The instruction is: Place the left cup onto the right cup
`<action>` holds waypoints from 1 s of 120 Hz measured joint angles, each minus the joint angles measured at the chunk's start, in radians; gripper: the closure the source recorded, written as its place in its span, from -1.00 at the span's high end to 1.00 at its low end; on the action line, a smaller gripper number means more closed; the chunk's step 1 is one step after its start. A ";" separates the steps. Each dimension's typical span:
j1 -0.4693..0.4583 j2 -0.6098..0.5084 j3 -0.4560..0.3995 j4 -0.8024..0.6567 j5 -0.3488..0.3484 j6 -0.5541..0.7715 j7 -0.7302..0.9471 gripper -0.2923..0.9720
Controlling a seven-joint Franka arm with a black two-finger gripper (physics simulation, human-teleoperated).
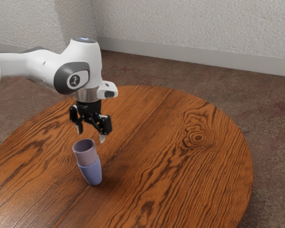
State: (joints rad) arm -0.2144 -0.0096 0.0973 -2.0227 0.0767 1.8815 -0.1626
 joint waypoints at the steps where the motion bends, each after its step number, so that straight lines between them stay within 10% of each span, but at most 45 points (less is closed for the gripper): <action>1: 0.000 0.000 0.000 0.002 0.000 -0.001 0.000 0.54; 120: -0.002 0.008 0.002 0.309 -0.013 -0.186 0.171 0.54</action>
State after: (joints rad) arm -0.2166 -0.0012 0.0997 -1.7142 0.0635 1.6951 0.0088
